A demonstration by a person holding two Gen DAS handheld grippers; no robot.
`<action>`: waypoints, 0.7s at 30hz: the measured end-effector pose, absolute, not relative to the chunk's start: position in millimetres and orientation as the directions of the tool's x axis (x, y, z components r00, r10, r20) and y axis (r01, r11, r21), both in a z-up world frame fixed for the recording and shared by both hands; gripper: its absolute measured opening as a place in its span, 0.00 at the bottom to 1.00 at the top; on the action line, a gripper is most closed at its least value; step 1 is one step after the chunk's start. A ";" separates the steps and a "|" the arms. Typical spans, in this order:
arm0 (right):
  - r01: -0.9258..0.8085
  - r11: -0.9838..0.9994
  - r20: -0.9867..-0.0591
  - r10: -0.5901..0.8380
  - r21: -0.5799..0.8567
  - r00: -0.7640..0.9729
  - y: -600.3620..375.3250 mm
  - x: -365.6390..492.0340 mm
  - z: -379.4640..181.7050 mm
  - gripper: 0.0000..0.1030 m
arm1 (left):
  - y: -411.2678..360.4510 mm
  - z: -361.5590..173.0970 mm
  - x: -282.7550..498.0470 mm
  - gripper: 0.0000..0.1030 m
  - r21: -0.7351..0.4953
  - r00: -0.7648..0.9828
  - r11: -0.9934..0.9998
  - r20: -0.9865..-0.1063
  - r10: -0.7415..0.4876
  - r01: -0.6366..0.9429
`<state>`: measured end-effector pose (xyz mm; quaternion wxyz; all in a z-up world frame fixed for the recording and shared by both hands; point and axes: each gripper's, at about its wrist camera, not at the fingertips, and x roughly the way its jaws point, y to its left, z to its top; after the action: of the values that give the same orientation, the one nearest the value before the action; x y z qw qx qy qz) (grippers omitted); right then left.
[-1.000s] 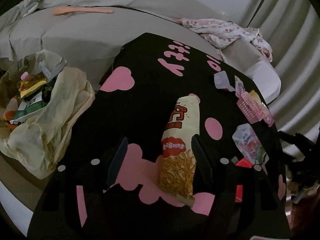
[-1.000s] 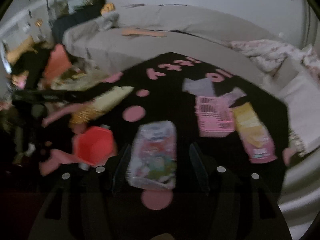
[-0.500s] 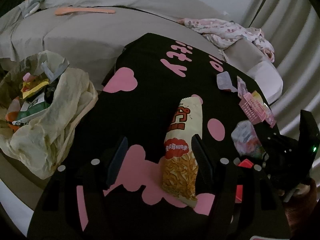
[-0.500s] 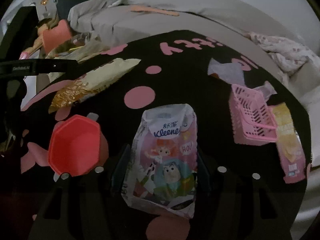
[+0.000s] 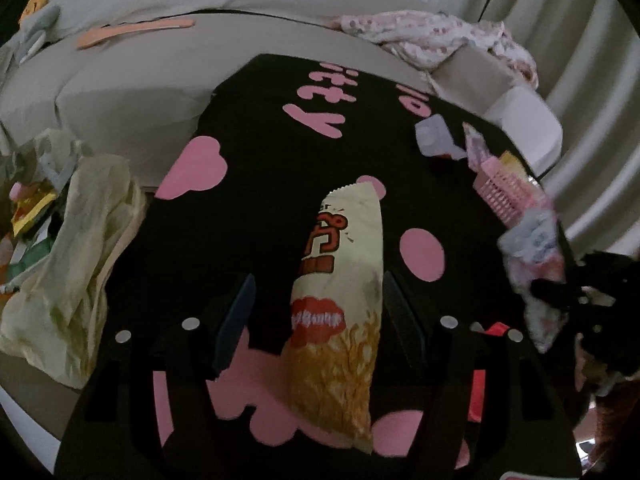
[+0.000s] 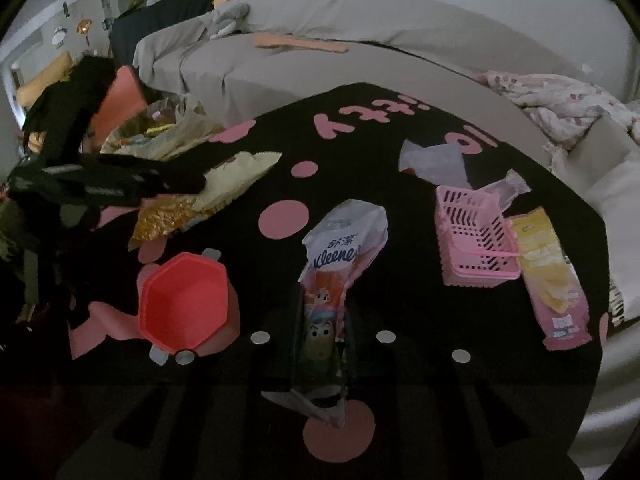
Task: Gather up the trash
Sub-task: 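Carry the cream bag in the left gripper and pink pack in the right to the trash bag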
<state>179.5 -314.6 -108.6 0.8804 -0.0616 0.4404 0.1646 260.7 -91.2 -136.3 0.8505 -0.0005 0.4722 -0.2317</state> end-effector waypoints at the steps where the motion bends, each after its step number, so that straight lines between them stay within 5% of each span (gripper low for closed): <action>1: -0.338 0.940 -0.790 0.242 0.047 0.563 -317.0 178.5 -106.4 0.18 | -93.6 -137.7 263.1 0.60 -0.215 0.446 0.895 -0.806 -0.389 0.392; 8: -0.307 0.947 -0.763 0.271 0.100 0.587 -328.3 177.3 -94.6 0.18 | -99.9 -135.7 266.5 0.29 -0.218 0.448 0.887 -0.799 -0.402 0.407; 16: -0.322 0.936 -0.702 0.327 0.145 0.633 -317.3 185.6 -63.7 0.18 | -60.8 -96.1 250.9 0.26 -0.230 0.551 0.898 -0.724 -0.416 0.376; 21: -0.378 0.913 -0.653 0.381 0.154 0.655 -286.9 201.7 -38.7 0.18 | 8.6 -58.6 249.2 0.26 -0.206 0.696 0.948 -0.644 -0.317 0.241</action>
<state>201.7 -286.9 -38.7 0.9096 0.0024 0.3593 0.2087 249.2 8.6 -58.6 0.9194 -0.0527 0.3589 -0.1518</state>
